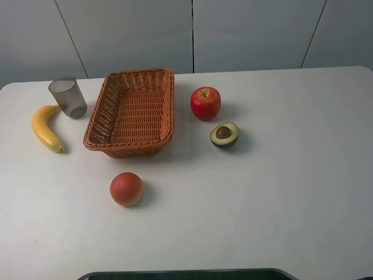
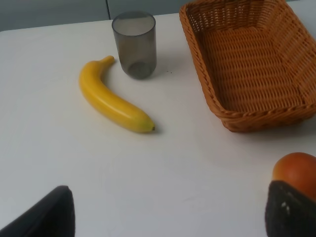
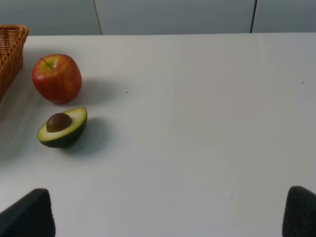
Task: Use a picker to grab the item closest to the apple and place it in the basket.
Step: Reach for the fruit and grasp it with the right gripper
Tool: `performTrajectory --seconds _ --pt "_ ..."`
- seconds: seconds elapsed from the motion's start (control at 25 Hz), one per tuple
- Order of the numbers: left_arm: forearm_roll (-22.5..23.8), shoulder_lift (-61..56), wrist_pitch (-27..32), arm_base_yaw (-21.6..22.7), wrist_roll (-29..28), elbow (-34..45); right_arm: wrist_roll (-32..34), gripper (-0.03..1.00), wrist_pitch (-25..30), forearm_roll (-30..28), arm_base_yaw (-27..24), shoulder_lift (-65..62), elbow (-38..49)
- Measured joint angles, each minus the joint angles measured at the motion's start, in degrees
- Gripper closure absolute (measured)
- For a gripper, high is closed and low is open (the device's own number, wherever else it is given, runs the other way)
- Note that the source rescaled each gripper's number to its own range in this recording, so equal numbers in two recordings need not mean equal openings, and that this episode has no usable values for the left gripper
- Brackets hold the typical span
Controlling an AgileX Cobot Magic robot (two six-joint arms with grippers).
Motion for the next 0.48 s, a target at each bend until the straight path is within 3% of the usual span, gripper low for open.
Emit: performTrajectory --seconds 0.48 --pt "0.0 0.0 0.0 0.0 0.0 0.0 0.0 -0.03 0.0 0.0 0.0 0.0 0.0"
